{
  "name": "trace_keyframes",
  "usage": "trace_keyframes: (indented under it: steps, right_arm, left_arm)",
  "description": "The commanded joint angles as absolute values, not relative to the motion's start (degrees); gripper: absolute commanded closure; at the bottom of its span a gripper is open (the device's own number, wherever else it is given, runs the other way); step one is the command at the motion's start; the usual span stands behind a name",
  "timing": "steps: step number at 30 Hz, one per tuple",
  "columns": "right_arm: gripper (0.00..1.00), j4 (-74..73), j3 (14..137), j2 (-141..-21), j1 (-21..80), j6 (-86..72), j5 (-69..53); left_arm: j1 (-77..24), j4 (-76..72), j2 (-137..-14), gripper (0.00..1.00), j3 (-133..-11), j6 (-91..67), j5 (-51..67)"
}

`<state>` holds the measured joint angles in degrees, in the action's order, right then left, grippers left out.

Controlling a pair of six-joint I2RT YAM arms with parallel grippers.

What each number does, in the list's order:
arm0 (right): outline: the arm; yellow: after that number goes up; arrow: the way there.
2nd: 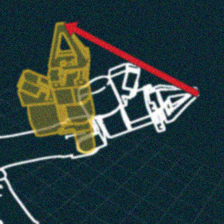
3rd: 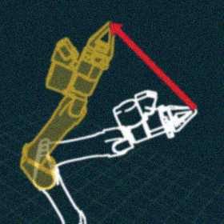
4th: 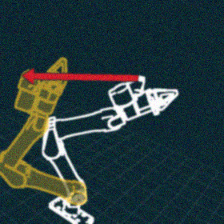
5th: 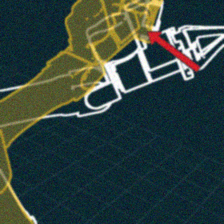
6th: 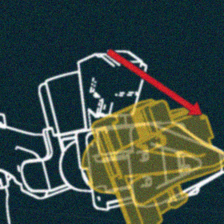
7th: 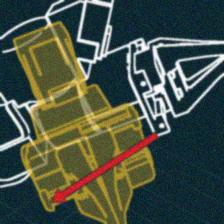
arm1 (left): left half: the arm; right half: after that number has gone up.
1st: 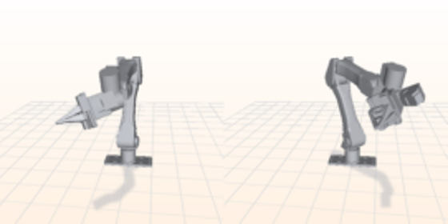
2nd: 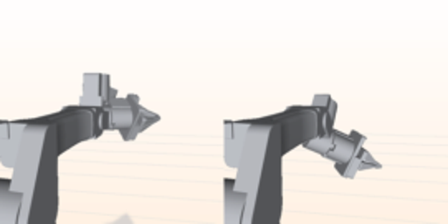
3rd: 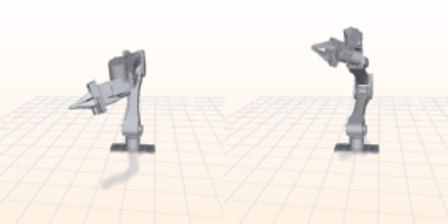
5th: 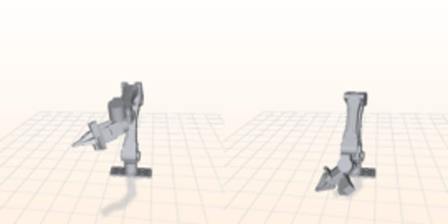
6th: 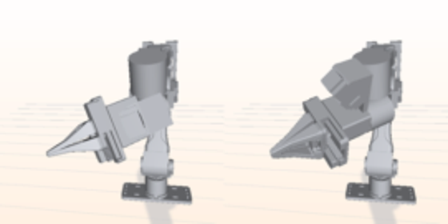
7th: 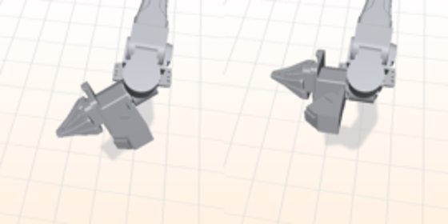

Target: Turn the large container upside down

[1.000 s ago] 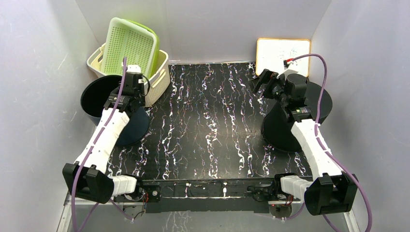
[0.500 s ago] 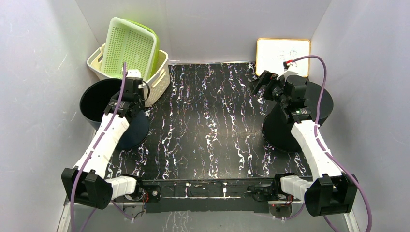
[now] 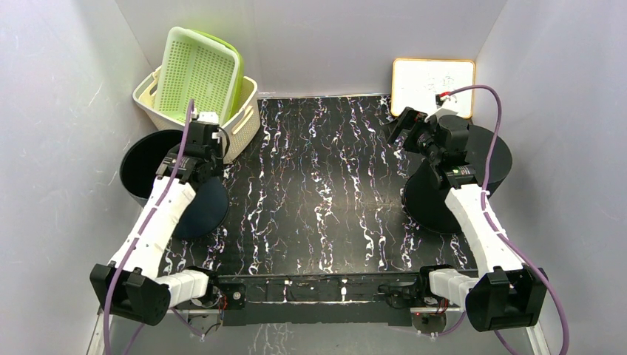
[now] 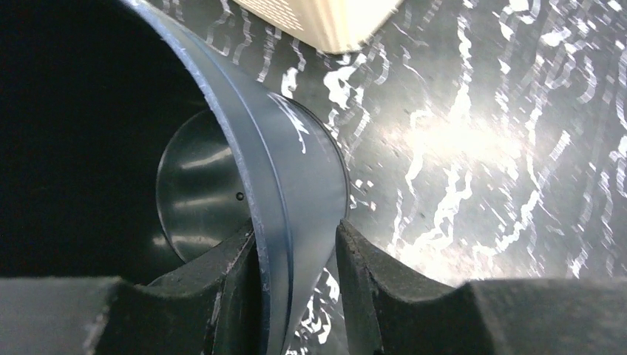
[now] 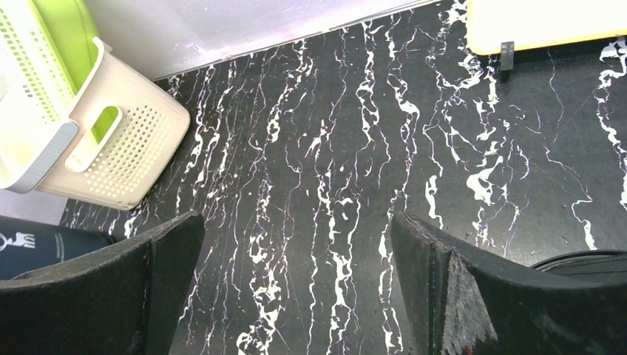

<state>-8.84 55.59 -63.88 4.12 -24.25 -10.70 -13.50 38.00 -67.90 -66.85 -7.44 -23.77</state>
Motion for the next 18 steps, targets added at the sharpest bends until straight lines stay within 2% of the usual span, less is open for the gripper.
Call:
trace_keyframes:
  steps: [1, 6, 10, 18]
  right_arm:
    - [0.02, -6.2, 58.1, -63.6, 4.1, -23.7, -7.9]
    - [0.02, -5.4, 58.3, -64.4, 4.1, -24.9, -7.4]
    - [0.02, -4.9, 57.7, -64.8, 4.1, -25.3, -7.4]
    - [0.02, -5.6, 56.6, -63.9, 4.1, -24.6, -6.2]
  left_arm:
    - [-17.0, 47.2, -64.1, 1.00, -72.9, -12.1, -15.9]
    - [-17.9, 48.7, -62.5, 1.00, -78.3, -13.7, -5.3]
    - [-18.6, 44.0, -61.8, 1.00, -75.4, -15.8, 2.5]
    - [-27.4, 36.4, -64.7, 1.00, -68.5, -19.0, -1.5]
